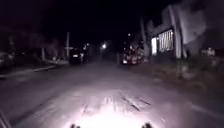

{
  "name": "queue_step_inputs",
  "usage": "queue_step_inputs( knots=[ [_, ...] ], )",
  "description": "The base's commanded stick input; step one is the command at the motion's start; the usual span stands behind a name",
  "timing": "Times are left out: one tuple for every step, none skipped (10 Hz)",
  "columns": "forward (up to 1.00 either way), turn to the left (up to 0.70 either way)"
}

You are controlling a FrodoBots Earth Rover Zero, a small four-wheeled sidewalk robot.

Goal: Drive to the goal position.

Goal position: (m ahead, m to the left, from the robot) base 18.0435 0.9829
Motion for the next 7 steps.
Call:
queue_step_inputs(
  knots=[
    [0.85, 0.0],
    [0.85, 0.0],
    [0.85, 0.0],
    [0.85, 0.0],
    [0.85, 0.0],
    [0.85, 0.0],
    [0.85, 0.0]
  ],
)
